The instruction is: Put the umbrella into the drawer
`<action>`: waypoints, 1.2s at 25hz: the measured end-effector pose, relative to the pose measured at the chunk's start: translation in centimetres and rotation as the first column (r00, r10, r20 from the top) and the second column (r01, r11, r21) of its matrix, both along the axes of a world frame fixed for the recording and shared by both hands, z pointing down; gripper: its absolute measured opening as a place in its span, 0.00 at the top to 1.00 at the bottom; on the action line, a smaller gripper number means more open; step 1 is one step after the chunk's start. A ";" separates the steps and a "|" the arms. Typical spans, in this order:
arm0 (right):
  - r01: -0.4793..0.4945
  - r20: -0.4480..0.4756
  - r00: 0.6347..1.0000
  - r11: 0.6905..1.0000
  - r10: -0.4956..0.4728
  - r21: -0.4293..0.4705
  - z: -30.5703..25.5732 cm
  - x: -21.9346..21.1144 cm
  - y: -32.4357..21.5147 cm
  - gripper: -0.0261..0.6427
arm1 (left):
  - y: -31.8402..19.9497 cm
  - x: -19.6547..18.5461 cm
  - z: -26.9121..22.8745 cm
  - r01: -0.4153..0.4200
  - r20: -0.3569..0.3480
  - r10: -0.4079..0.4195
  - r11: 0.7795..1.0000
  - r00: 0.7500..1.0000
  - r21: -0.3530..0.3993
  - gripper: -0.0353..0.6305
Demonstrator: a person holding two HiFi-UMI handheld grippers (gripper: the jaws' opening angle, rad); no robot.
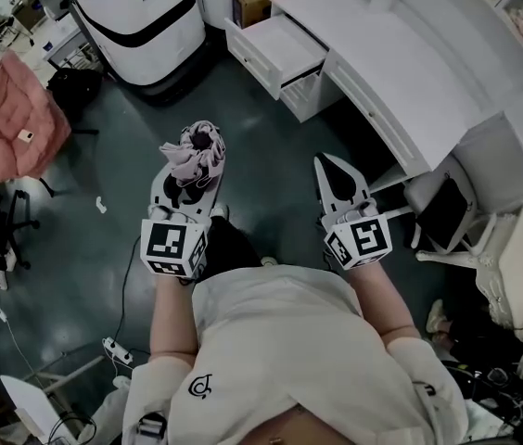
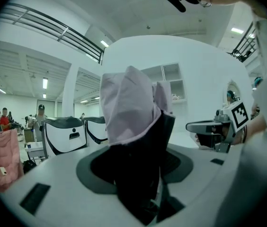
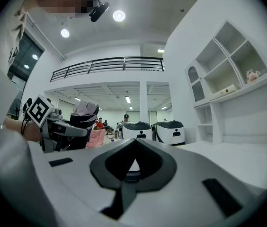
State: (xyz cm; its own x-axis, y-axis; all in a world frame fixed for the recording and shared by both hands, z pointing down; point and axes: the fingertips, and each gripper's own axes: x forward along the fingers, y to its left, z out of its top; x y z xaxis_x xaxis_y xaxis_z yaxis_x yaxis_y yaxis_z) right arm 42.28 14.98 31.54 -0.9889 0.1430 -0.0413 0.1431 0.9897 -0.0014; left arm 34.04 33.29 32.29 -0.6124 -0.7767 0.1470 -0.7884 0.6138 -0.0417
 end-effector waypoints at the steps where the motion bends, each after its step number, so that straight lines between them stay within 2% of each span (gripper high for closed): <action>1: 0.000 -0.009 1.000 1.000 0.000 -0.003 0.3 -1.1 0.0 0.95 | 0.0 -1.0 0.3 -0.003 -0.006 0.003 1.000 1.000 0.000 0.60; 5: -0.014 -0.036 0.999 1.000 0.013 -0.011 1.1 -6.6 0.6 0.95 | 0.2 -6.4 1.2 -0.027 -0.024 0.027 1.000 0.999 -0.003 0.60; 10: -0.042 -0.044 0.998 0.999 0.041 -0.006 0.7 -16.0 1.7 0.95 | 1.0 -16.4 0.7 -0.063 -0.021 0.063 0.998 0.998 0.002 0.60; 18: -0.198 -0.075 0.978 0.980 0.196 -0.019 0.4 -28.3 1.3 0.95 | -0.4 -31.1 1.0 -0.210 -0.057 0.209 0.978 0.976 -0.004 0.60; 23: -0.303 -0.083 0.950 0.953 0.300 -0.019 0.6 -33.1 -0.3 0.95 | -2.7 -36.8 2.4 -0.290 -0.094 0.287 0.957 0.953 -0.016 0.60; 30: -0.355 -0.106 0.930 0.935 0.351 -0.016 2.3 -37.0 -4.6 0.95 | -7.8 -41.0 5.4 -0.357 -0.148 0.349 0.934 0.925 -0.029 0.60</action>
